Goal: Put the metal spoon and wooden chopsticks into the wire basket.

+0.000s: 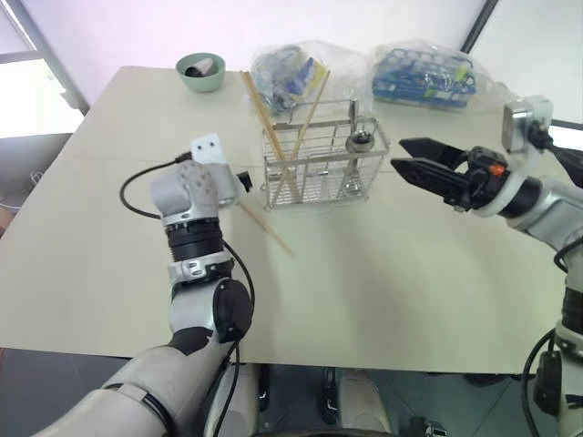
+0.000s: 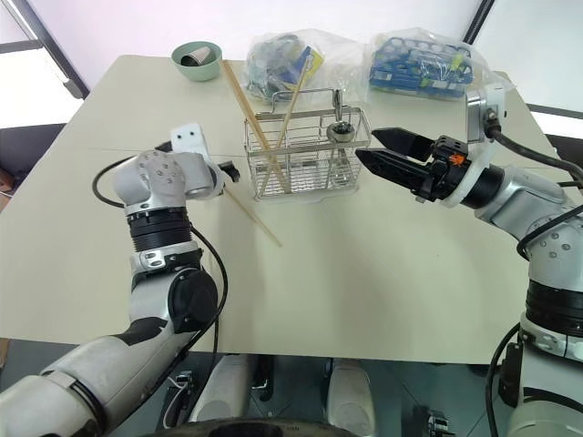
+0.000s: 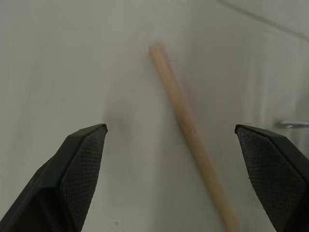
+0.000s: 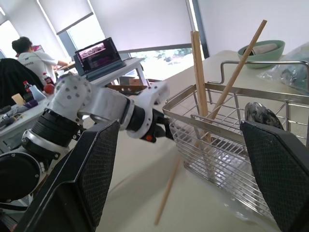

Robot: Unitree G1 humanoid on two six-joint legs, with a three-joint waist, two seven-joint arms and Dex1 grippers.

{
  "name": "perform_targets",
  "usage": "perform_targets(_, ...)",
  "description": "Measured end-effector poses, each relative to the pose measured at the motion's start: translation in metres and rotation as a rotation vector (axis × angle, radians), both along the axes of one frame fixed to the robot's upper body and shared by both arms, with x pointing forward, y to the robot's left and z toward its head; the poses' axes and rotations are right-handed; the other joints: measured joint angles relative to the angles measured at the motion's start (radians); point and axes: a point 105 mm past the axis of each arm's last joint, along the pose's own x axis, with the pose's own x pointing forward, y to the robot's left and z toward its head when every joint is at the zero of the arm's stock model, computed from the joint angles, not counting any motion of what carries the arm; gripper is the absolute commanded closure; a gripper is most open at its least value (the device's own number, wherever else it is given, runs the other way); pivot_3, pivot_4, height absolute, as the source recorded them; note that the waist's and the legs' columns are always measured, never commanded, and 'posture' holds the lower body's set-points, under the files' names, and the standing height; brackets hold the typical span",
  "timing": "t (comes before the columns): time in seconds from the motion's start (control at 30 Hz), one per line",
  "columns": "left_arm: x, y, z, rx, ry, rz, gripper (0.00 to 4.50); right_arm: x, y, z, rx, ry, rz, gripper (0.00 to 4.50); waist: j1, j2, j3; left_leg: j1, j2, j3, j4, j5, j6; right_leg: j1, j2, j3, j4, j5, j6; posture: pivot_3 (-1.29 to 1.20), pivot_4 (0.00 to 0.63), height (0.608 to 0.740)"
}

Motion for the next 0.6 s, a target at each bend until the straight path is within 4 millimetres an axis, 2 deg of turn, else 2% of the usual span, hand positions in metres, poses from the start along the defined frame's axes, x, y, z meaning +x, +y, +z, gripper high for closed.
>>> perform_targets(0.13,0.009,-0.002,-0.001,0.019,0.002,0.007,0.04,-0.001,0.000,-0.004,-0.005,0.011,-0.014,0.40,-0.001,0.001,-0.001,0.001,0.000,0.000,0.000,0.000,0.000,0.000,0.000,0.000,0.000,0.000,0.000,0.00,0.150,0.708)
perform_targets(0.23,0.014,-0.001,-0.003,0.029,-0.003,0.020,1.35,-0.001,-0.001,-0.005,-0.005,0.011,-0.027,0.40,0.001,0.001,-0.001,0.001,0.000,0.000,0.000,-0.001,0.001,0.001,0.000,0.000,0.000,0.000,0.000,0.00,0.150,0.708)
perform_targets(0.43,0.020,-0.004,-0.003,0.017,-0.024,0.026,4.49,-0.005,-0.001,-0.004,-0.001,0.003,-0.033,0.40,0.025,0.001,-0.001,0.001,0.000,0.000,0.000,-0.001,0.001,0.001,-0.001,0.000,0.000,0.000,0.000,0.00,0.150,0.708)
perform_targets(0.6,0.024,0.001,-0.001,0.028,-0.047,0.043,4.49,-0.005,-0.001,-0.004,-0.002,0.002,-0.038,0.40,0.023,0.001,-0.001,0.001,0.000,0.000,0.000,-0.001,0.001,0.001,-0.001,0.000,0.000,0.000,0.000,0.00,0.150,0.708)
